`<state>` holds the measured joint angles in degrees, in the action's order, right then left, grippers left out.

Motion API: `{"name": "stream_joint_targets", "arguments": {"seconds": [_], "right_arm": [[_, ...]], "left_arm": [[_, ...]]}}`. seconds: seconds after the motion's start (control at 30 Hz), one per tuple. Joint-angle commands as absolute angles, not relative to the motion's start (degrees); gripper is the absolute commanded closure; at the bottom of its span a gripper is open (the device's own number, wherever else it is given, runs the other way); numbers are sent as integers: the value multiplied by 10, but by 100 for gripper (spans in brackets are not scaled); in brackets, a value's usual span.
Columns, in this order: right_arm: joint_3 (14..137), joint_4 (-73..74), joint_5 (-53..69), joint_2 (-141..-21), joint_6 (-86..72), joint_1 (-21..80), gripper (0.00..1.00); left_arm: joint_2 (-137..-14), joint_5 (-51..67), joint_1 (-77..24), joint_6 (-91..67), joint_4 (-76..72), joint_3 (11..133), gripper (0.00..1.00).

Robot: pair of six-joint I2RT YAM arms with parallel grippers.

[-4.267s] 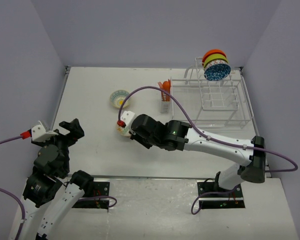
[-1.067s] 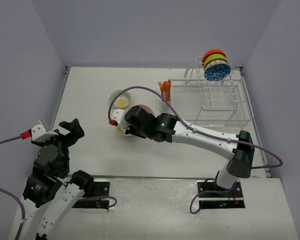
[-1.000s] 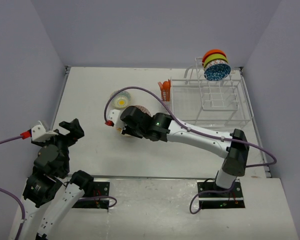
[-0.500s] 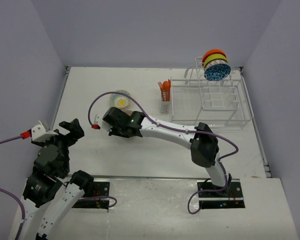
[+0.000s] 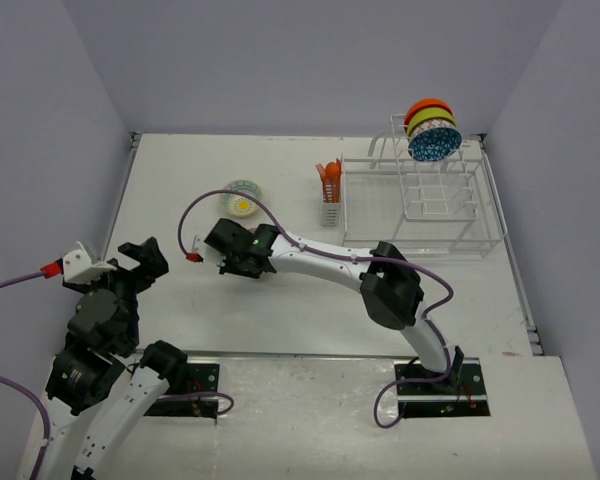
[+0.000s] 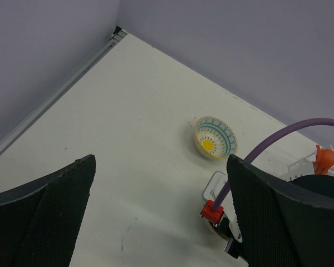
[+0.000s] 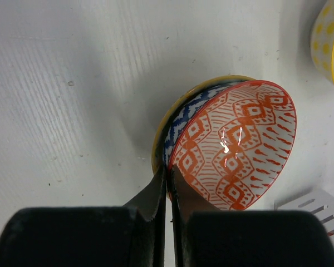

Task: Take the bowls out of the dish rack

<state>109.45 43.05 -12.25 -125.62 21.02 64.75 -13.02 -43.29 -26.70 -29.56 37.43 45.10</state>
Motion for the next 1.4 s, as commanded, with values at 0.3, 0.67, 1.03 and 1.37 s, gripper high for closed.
{"name": "stream_joint_targets", "arguments": {"seconds": [0.3,0.67,1.03,1.37], "right_arm": [[1129,428,-153,-1245,213,654,52],[1105,424,-99,-1139,199,657,56],[966,246,-107,-901,22,549,49],[774,121,-93,-629,-402,224,12]], "left_arm": [[-136,-442,-268,-301,365,459,0],[-136,-444,-268,-301,367,458,0],[-136,-445,-268,-302,367,459,0],[-127,-445,-268,-302,367,459,0]]}}
